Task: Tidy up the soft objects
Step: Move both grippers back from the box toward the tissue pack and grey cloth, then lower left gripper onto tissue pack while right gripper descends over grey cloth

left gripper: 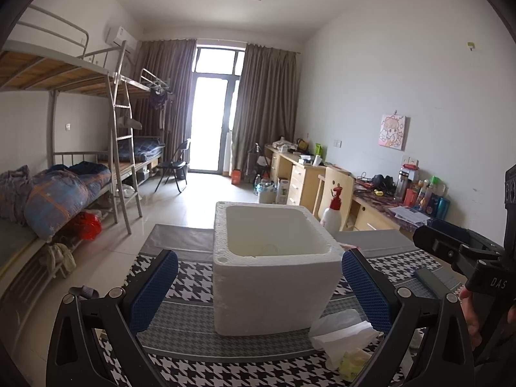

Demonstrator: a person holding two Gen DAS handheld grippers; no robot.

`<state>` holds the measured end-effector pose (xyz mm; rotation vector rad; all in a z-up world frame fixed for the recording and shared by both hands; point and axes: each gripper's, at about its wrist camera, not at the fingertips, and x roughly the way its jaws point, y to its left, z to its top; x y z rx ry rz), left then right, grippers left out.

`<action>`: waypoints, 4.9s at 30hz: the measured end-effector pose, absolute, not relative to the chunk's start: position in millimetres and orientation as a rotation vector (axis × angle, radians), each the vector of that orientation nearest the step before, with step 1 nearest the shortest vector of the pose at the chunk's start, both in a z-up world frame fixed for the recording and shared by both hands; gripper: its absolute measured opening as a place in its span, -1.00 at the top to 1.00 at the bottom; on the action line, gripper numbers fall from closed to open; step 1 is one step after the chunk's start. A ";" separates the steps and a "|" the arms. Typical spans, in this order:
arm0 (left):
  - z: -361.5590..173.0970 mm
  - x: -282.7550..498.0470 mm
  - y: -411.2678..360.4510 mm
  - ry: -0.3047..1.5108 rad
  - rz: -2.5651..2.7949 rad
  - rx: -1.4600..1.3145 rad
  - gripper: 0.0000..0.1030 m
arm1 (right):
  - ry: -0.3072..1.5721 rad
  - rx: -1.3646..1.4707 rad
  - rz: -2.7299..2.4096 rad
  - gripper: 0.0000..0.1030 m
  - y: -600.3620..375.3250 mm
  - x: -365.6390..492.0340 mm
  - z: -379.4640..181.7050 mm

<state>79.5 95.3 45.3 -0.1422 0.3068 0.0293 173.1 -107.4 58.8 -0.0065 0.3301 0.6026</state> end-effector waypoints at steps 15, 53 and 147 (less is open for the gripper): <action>34.3 72.9 76.7 0.290 0.033 -0.113 -0.98 | 0.298 -0.007 0.545 -0.96 -127.3 155.4 37.8; -14.2 77.5 36.5 0.348 -0.107 -0.089 -0.98 | 0.391 -0.002 0.438 -0.96 -170.1 142.2 -12.8; -95.5 106.8 -85.6 0.639 -0.259 0.297 -0.39 | 0.641 0.076 0.375 -0.96 -235.9 156.2 -71.3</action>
